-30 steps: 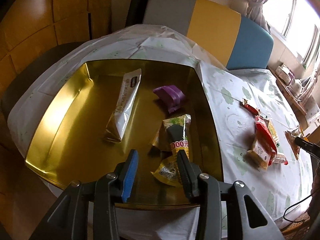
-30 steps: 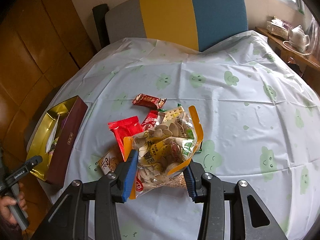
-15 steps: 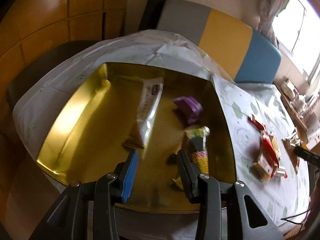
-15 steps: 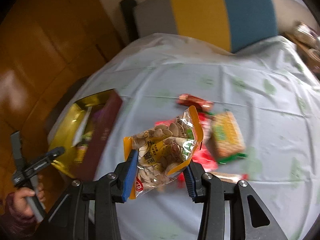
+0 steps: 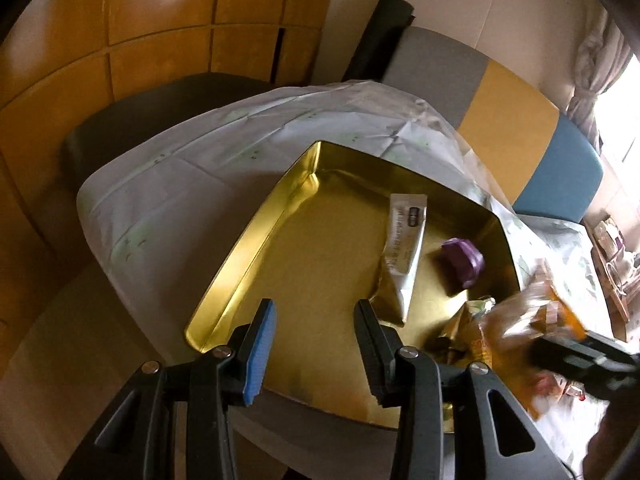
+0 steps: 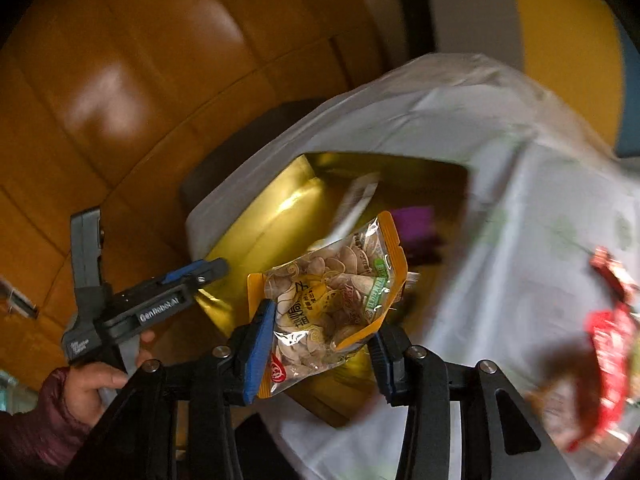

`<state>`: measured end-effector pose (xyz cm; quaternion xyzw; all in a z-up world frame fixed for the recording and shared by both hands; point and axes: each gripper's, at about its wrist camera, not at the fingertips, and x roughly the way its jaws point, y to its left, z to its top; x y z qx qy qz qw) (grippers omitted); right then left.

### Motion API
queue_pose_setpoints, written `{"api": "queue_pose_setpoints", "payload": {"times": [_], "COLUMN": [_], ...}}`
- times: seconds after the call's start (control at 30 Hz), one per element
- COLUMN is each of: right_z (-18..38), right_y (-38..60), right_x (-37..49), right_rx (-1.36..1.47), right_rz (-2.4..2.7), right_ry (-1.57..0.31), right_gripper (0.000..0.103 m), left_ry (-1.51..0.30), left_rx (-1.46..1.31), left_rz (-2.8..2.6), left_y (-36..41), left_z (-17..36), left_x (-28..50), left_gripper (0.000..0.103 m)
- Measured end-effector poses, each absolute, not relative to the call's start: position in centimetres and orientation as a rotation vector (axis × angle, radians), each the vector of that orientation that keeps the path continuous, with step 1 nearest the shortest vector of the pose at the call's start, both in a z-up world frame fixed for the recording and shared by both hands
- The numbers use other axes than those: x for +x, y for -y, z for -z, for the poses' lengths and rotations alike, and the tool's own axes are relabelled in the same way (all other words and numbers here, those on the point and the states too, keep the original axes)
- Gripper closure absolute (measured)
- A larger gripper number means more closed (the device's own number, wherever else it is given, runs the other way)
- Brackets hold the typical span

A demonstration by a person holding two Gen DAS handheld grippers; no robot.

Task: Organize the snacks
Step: 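Carry the clear nut bag into the gold tray and open the right tool, then move both tools back to the pile, left tool toward the red pack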

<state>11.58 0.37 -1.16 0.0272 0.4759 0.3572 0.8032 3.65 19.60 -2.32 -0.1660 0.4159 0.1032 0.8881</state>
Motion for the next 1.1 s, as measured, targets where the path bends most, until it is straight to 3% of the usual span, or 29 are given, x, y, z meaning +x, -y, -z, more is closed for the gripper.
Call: {"api": "queue_pose_setpoints", "payload": {"times": [0.1, 0.3, 1.1], "right_z": [3.2, 4.9, 0.2], "right_y": [-3.2, -3.0, 8.4], "right_x": [11.5, 11.4, 8.6], "right_rx": [0.014, -0.021, -0.048], "right_rz": [-0.770, -0.719, -0.482], "right_ry": [-1.059, -1.085, -0.936], "right_gripper": [0.049, 0.048, 0.027], "left_ry": [-0.872, -0.876, -0.848], "left_rx": [-0.346, -0.341, -0.162], "left_rz": [-0.205, -0.183, -0.020], "left_y": [-19.7, -19.2, -11.9], "left_z": [2.7, 2.9, 0.6], "left_x": [3.5, 3.6, 3.4], "left_gripper": [0.062, 0.062, 0.062]}}
